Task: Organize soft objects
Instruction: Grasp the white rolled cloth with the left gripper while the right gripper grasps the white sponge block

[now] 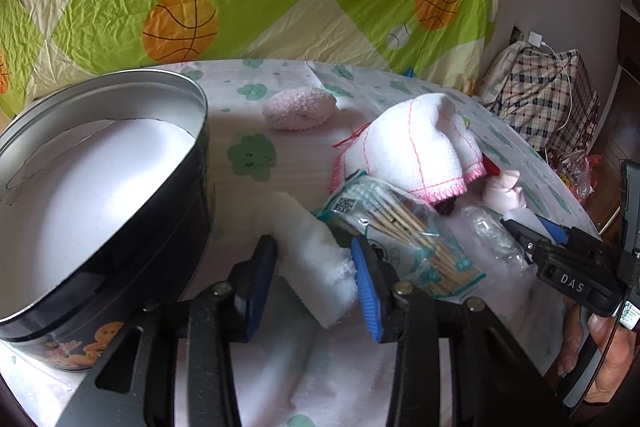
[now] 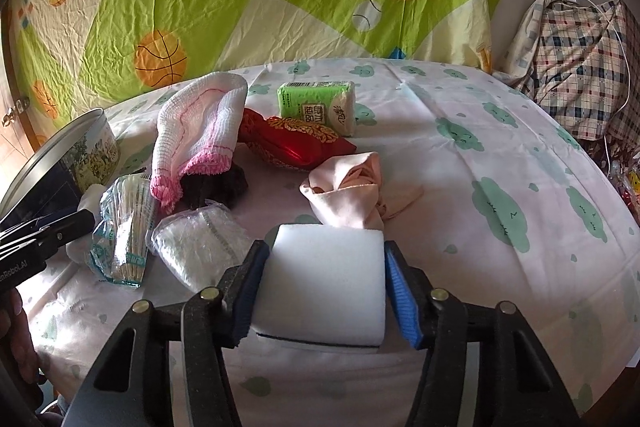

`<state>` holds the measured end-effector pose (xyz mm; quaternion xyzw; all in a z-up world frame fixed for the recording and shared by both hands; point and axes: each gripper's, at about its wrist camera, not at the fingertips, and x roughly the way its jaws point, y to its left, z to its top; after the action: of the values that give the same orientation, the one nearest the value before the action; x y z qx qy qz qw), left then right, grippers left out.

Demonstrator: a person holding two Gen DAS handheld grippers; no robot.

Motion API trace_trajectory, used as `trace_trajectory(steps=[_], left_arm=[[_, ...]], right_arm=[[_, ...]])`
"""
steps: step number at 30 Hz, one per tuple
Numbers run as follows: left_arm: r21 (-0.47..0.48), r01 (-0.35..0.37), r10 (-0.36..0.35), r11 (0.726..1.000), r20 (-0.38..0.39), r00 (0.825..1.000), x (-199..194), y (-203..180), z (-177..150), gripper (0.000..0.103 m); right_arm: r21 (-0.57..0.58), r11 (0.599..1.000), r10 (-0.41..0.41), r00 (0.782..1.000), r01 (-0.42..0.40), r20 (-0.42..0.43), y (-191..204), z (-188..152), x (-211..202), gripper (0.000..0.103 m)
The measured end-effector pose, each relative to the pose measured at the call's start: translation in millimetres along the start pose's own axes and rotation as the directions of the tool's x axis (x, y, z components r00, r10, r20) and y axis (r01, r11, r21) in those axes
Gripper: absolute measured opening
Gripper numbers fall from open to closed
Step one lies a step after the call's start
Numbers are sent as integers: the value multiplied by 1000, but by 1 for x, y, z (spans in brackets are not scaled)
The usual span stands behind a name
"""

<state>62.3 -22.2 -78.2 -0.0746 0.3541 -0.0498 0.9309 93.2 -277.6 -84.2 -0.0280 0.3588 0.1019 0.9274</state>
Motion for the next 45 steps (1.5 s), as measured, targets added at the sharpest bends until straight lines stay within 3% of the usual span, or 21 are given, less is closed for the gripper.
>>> trace_trajectory(steps=[6,7,12,15,16,17,20,24,30,36,45], left_arm=[[35,-4,3,999,51,999,-10,-2,-3,23],[47,-9,7,999,60,998,-11,-3,-4,2],[37,-9,6,999,65,998,-12,1,-6,4],[24,-8,7,1000,44,999,-9,3,-5,14],[26,-16,15,1000,37,999,-8,1,-5,22],[19,-32,32,999,28,999,-7,1,-5,38],[-8,-22,22,1000,-33,999,2,5,-3,51],[20,-29,31,999,-62,998,11,0,1,50],[44,-5,9,999,-83,997,16,-2,2,39],[70,-9,9,997,-1,1000,1,-6,-1,35],[35,-12,7,999,119,993,-15,3,0,35]], right_arm=[[-8,1000,12,1000,-12,16,2,1,-2,55],[-7,1000,18,1000,-17,22,1,1,-3,55],[-8,999,34,997,-33,70,1,0,-9,55],[-13,999,35,996,-34,78,2,-1,-10,55],[-14,999,36,996,-35,83,3,-1,-10,55],[-13,999,35,996,-34,86,2,0,-10,55],[-11,999,42,995,-41,92,2,-1,-11,55],[-10,999,49,994,-48,98,2,-2,-11,55],[-8,999,51,994,-51,95,2,-2,-11,55],[2,999,53,987,-54,155,0,-5,-18,55],[-4,998,57,966,-58,254,-1,-9,-31,55]])
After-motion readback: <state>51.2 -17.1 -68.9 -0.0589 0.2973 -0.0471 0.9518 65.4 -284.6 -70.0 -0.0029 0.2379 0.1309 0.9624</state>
